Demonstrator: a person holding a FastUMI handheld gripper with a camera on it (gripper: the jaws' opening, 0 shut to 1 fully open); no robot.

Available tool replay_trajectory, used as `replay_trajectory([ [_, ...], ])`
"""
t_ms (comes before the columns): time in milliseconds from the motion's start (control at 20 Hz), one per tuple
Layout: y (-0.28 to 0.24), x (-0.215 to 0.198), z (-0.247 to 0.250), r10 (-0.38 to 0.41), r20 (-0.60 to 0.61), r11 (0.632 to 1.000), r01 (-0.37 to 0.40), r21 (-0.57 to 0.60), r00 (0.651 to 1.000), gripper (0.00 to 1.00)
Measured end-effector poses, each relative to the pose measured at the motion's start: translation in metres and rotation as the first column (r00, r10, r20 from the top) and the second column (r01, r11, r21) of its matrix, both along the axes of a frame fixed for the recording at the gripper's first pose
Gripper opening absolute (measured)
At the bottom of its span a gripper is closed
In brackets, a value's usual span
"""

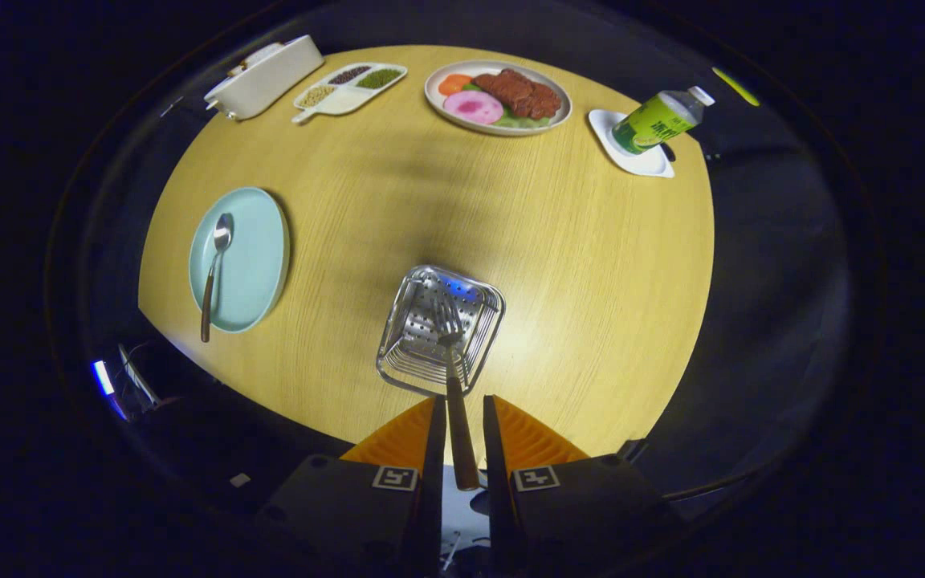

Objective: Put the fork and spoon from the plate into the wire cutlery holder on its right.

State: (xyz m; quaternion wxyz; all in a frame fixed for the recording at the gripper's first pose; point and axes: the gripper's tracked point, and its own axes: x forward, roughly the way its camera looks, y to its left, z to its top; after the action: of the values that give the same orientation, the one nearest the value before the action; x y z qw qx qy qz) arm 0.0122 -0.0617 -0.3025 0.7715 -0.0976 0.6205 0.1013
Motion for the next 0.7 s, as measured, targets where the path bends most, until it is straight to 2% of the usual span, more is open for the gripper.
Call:
replay_trajectory([
  [150,0.022,0.007,0.028,-0.024,0.216,0.999,0.013,0.052,0.976,0.28],
  [300,0.073,-0.002,0.052,-0.039,0.331,0.988,-0.013,0.152,0.943,0.29],
  [500,0.162,-0.014,0.055,-0.037,0.405,0.961,-0.078,0.264,0.913,0.29],
  [700,0.245,-0.035,0.032,0.013,0.378,0.938,-0.143,0.317,0.926,0.30],
])
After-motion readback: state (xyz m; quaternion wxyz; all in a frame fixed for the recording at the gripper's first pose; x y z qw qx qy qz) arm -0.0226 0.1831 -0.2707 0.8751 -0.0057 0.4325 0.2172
